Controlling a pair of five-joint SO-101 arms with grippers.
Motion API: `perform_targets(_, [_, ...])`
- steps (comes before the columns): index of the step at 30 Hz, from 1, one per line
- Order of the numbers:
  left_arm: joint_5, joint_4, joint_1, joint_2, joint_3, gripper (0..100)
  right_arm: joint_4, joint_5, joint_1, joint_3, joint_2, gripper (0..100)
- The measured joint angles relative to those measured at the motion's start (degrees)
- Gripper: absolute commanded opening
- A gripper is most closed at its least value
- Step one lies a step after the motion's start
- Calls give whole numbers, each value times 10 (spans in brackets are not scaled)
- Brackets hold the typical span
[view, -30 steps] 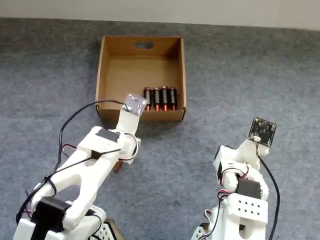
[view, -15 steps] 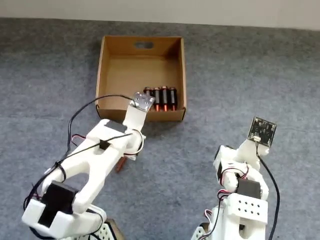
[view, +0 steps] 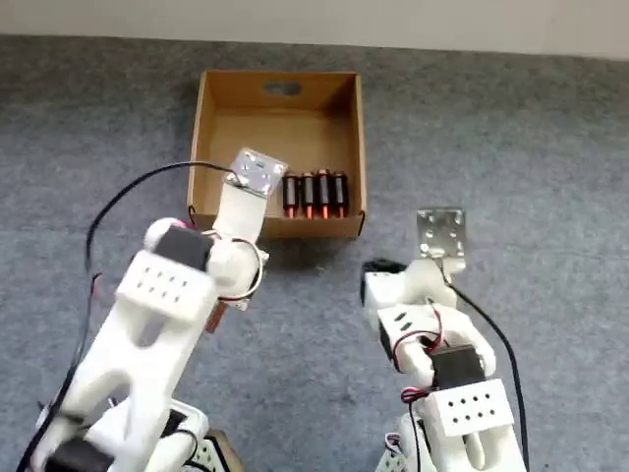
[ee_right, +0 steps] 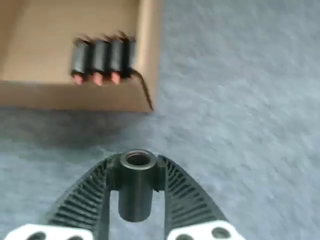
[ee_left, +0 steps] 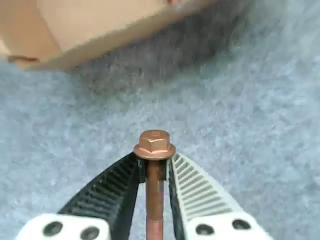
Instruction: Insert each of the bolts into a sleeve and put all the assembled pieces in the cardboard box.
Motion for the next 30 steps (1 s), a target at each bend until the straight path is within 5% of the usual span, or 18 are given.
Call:
perform_targets(9, [1, -100, -7, -258, 0, 8, -211, 0, -68, 37, 1, 6])
perform_targets(15, [1, -237, -8, -380, 17, 8, -248, 0, -115, 49, 1, 6])
perform_targets(30, [179, -433, -8, -279, 24, 8, -365, 0, -149, 49, 1, 6])
